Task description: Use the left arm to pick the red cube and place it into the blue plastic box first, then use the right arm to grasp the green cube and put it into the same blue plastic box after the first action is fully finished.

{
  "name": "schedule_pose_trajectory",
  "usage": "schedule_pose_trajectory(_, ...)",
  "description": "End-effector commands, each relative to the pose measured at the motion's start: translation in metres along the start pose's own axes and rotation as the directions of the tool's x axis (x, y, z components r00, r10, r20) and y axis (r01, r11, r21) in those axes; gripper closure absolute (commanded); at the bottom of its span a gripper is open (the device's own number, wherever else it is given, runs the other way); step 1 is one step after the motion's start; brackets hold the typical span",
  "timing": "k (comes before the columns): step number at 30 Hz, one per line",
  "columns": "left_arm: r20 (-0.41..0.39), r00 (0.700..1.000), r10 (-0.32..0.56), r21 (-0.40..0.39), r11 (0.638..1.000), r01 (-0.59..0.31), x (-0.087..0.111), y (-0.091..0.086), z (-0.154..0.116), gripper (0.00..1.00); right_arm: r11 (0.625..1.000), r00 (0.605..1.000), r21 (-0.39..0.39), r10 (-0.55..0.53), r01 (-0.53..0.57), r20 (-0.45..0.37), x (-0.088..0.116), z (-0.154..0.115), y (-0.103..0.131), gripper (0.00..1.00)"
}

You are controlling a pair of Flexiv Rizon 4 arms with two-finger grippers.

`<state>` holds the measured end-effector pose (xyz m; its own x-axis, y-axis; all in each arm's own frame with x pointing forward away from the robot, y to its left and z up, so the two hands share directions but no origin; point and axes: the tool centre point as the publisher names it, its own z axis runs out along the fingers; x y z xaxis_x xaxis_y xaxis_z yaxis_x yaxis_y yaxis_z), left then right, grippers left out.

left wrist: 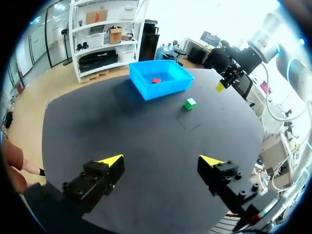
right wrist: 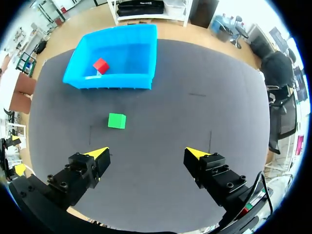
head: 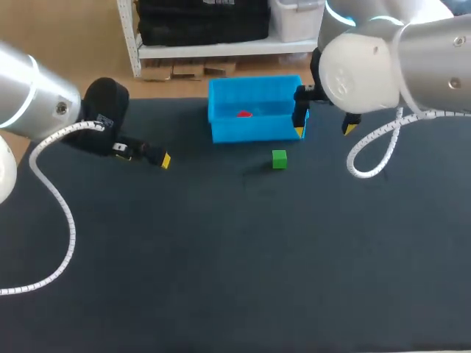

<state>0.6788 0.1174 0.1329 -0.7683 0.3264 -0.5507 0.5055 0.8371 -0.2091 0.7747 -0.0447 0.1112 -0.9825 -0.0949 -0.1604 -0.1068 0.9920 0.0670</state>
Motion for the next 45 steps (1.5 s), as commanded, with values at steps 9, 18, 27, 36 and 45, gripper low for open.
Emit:
schedule_pose_trajectory(9,0.003,1.0,0.002,0.007,1.0,-0.002,0.0,0.002,0.001,0.0,0.999,0.999,0.043,-0.026,0.023,0.048,-0.017,0.013,0.026,0.0)
schedule_pose_trajectory(18,0.003,1.0,0.002,0.007,1.0,-0.002,0.0,0.002,0.001,0.0,1.0,1.0,0.023,-0.015,0.014,0.016,-0.032,0.037,0.044,0.0)
schedule_pose_trajectory(27,0.003,1.0,0.002,0.007,1.0,-0.002,0.0,0.002,0.001,0.0,1.0,1.0,0.017,-0.019,0.019,-0.019,-0.047,0.064,0.059,0.0)
schedule_pose_trajectory(36,0.003,1.0,0.002,0.007,1.0,-0.002,0.0,0.002,0.001,0.0,0.999,0.999,-0.011,-0.032,0.032,-0.031,-0.048,0.087,0.062,0.0)
schedule_pose_trajectory(45,0.003,1.0,0.002,0.007,1.0,-0.002,0.0,0.002,0.001,0.0,0.999,0.998,-0.004,-0.054,0.053,-0.039,-0.047,0.099,0.062,0.0)
